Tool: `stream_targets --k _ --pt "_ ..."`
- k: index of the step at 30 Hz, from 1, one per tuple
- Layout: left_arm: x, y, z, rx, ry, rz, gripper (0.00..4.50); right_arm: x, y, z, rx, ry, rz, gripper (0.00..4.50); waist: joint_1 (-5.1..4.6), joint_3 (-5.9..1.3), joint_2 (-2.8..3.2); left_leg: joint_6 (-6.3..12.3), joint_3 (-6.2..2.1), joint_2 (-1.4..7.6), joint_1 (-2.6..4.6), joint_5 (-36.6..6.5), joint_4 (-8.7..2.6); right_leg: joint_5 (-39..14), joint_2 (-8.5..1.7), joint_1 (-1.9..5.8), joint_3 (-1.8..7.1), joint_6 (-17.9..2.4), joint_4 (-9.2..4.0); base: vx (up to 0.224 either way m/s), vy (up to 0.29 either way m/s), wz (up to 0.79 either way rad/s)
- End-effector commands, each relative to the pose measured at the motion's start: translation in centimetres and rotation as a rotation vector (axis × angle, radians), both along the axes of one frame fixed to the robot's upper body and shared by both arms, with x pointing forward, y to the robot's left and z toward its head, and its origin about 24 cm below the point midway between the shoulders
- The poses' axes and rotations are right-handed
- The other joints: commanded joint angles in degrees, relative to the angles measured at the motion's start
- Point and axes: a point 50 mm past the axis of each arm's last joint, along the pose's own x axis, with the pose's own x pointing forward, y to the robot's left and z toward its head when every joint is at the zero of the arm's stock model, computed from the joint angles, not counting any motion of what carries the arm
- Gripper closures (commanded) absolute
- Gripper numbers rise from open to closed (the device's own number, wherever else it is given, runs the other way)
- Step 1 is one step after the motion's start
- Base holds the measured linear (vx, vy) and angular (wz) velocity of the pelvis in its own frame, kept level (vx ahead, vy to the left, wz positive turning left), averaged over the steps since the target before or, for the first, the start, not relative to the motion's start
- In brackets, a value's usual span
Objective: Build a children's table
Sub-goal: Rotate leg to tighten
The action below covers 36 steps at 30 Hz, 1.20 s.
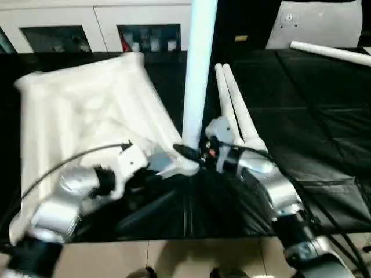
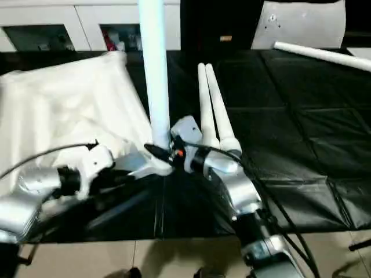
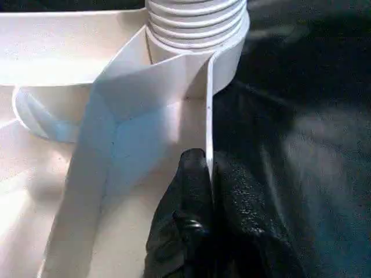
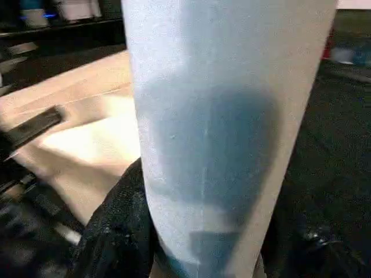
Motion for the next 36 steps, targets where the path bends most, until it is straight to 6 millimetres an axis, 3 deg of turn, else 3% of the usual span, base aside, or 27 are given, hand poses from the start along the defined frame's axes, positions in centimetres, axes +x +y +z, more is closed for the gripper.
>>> stream_targets --k 1,3,9,16,17,22,23,26,27,28,32,34,36 --pt "-0.3 -2.4 1.0 -0.033 -0.038 -0.049 4.50 -1.3 -0.3 -5.0 -0.109 0.216 -0.030 2.60 0.40 -1.47 0.33 1.52 -0.69 3.11 0.48 -16.38 -3.53 -12.97 -3.75 0.96 2.41 -12.48 -4.87 0.000 0.000 0.00" --pt "0.0 -2.8 1.2 -0.030 -0.051 -0.018 4.50 -1.3 -0.1 -5.0 -0.103 0.223 -0.027 2.60 0.40 -1.57 -0.40 1.31 -0.75 3.03 0.34 -16.52 -3.55 -12.86 -3.61 1.04 2.35 -11.57 -4.79 0.000 0.000 0.00" --pt "0.1 -2.7 1.5 0.015 -0.053 0.040 4.50 -1.6 -0.1 -5.6 -0.101 0.241 -0.031 2.60 0.64 -1.62 -0.47 1.52 -0.78 2.82 0.19 -15.15 -3.38 -10.52 -3.61 1.08 2.32 -10.89 -4.69 0.000 0.000 0.00" --pt "-0.1 -2.7 1.1 0.047 -0.038 0.059 4.50 -1.5 -0.2 -5.6 -0.059 0.258 -0.087 2.60 0.67 -1.65 -0.45 1.08 -0.83 2.80 0.30 -16.29 -3.42 -11.51 -3.54 1.01 2.27 -10.65 -4.75 0.000 0.000 0.00" --pt "0.1 -2.6 1.2 0.050 -0.042 0.065 4.50 -1.4 -0.2 -5.5 -0.043 0.265 -0.094 2.25 0.71 -1.74 -0.17 0.90 -0.89 2.80 0.38 -16.34 -3.41 -11.42 -3.53 1.02 2.26 -10.63 -4.70 0.000 0.000 0.00" --pt "0.8 -2.2 1.6 0.051 -0.083 0.082 4.50 -1.5 -0.4 -5.2 -0.008 0.239 -0.100 1.80 0.87 -1.88 -0.19 0.56 -0.85 2.75 0.42 -16.23 -3.30 -9.60 -3.47 1.05 2.26 -11.00 -4.61 0.000 0.000 0.00" --pt "1.0 -2.1 1.7 0.051 -0.094 0.072 4.50 -1.7 -0.5 -5.2 0.010 0.240 -0.089 1.70 1.04 -2.16 0.11 0.65 -0.88 2.76 0.46 -14.87 -3.14 -7.34 -3.45 1.29 2.21 -11.37 -4.37 0.000 0.000 0.00" --pt "1.1 -2.0 1.7 0.053 -0.101 0.061 4.50 -1.9 -0.7 -5.2 0.024 0.248 -0.086 1.44 1.51 -2.39 -0.09 2.11 -0.66 2.63 0.38 -10.09 -2.66 1.32 -3.21 1.61 2.07 -12.49 -3.64 0.000 0.000 0.00" --pt "1.1 -2.0 1.7 0.053 -0.102 0.057 4.50 -2.0 -0.7 -5.2 0.023 0.245 -0.087 1.32 1.51 -2.39 -0.09 2.11 -0.66 2.63 0.38 -10.09 -2.66 1.32 -3.21 1.61 2.07 -12.49 -3.64 0.000 0.000 0.00" --pt "1.2 -1.6 1.7 0.059 -0.100 0.036 4.50 -2.2 -1.2 -5.1 0.031 0.230 -0.101 1.25 1.66 -2.43 0.21 2.70 -0.59 2.51 0.34 -8.72 -2.46 4.01 -3.22 1.74 1.95 -12.96 -3.53 0.000 0.000 0.00" --pt "1.3 -1.3 1.8 0.065 -0.098 0.000 4.50 -2.5 -1.9 -4.9 0.043 0.228 -0.115 0.88 1.74 -2.47 0.14 2.83 -0.70 2.44 0.27 -8.78 -2.43 4.12 -3.27 2.13 1.82 -13.39 -3.31 0.000 0.000 0.00" --pt "1.3 -1.0 1.7 0.078 -0.093 -0.033 4.50 -2.8 -2.4 -4.7 0.042 0.230 -0.108 0.74 1.76 -2.42 0.58 2.69 -0.75 2.54 0.34 -9.66 -2.44 2.18 -3.43 2.10 1.83 -13.41 -3.37 0.000 0.000 0.00" --pt "1.4 -0.6 1.7 0.095 -0.091 -0.070 4.50 -3.2 -3.0 -4.3 0.034 0.207 -0.080 0.55 1.80 -2.41 0.48 2.66 -0.73 2.48 0.32 -9.37 -2.37 2.27 -3.34 2.19 1.87 -13.14 -3.44 0.000 0.000 0.00"
